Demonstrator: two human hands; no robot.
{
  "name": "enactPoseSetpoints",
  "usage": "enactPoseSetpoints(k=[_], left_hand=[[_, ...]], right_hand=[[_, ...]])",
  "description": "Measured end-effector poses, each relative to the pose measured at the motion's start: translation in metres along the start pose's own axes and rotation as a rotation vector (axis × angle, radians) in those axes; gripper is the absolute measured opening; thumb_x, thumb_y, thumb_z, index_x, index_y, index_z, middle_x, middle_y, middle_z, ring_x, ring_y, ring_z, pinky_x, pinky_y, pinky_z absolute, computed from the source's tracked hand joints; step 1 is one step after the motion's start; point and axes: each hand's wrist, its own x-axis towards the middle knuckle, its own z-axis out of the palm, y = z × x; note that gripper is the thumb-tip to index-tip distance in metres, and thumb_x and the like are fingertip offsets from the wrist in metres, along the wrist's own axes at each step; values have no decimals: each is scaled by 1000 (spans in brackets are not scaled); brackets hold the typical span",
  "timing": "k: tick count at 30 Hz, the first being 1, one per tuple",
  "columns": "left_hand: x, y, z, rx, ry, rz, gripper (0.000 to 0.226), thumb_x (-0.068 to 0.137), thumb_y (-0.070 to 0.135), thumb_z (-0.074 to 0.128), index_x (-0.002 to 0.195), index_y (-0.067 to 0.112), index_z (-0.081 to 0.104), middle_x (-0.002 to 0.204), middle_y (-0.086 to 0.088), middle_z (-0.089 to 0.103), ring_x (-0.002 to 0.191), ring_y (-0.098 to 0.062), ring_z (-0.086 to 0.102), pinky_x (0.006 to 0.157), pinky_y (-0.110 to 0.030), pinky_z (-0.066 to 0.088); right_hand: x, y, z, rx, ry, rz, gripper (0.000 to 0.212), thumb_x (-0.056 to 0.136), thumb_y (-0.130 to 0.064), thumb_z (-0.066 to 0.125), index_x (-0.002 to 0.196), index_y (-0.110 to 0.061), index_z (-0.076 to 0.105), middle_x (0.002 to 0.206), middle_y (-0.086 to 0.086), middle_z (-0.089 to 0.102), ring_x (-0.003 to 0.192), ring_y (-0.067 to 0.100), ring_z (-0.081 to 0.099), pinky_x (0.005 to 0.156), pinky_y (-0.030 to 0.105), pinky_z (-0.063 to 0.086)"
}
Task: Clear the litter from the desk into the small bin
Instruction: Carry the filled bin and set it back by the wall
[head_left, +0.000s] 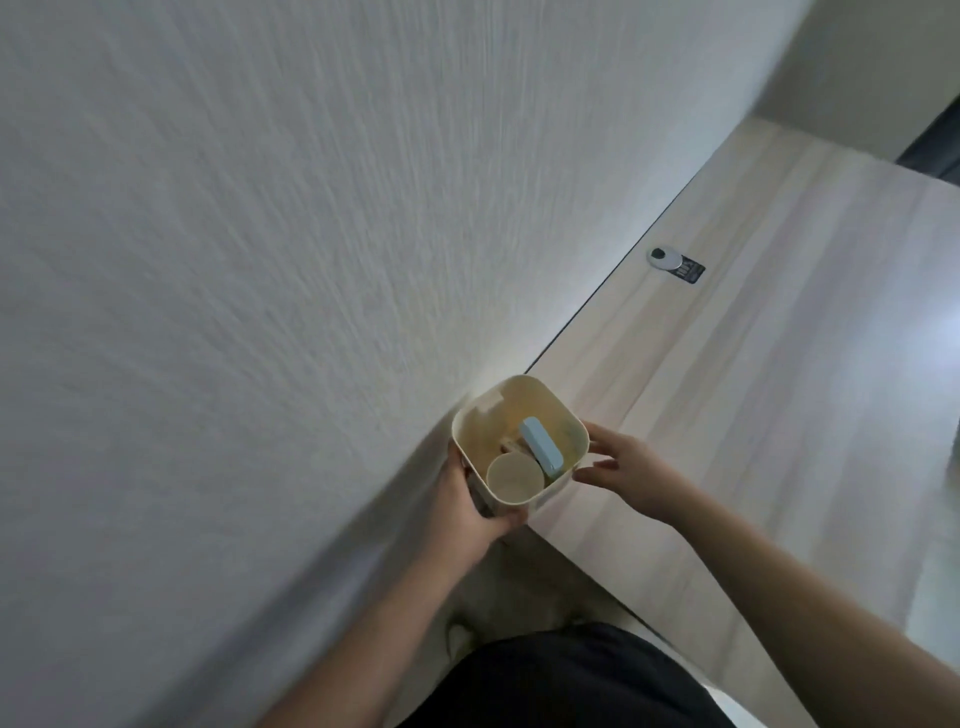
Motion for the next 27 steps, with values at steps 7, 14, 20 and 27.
enactPoseSetpoints(k=[7, 14, 20, 27], left_hand=[[16, 10, 13, -43, -11, 47, 115, 48, 44, 91, 145, 20, 33, 135, 2, 55, 125, -14, 52, 101, -39, 47], [28, 20, 35, -101, -11, -14, 119, 49, 42, 89, 148, 25, 26, 140, 1, 51, 129, -16, 49, 102, -44, 47], [39, 27, 47, -92, -75, -97, 123, 55, 48, 82, 154, 26, 11, 150, 0, 40, 137, -16, 39, 103, -29, 37], [36, 24, 50, -294, -30, -254, 79, 75, 44, 66, 147, 36, 33, 145, 12, 47, 131, -9, 46, 108, -39, 36]], right_hand=[[2, 13, 5, 61, 135, 64, 65, 87, -18, 67, 134, -55, 41, 131, -19, 57, 124, 4, 50, 100, 39, 50], [11, 26, -8, 160, 163, 93, 62, 89, -17, 66, 133, -54, 42, 130, -23, 55, 122, 2, 51, 94, 27, 52], [21, 34, -3, 441, 345, 255, 52, 93, -29, 60, 140, -29, 38, 119, -11, 56, 104, 9, 62, 76, 29, 58], [26, 37, -9, 894, 331, 412, 35, 99, -29, 49, 133, -23, 49, 118, 1, 61, 102, 20, 65, 70, 30, 59]])
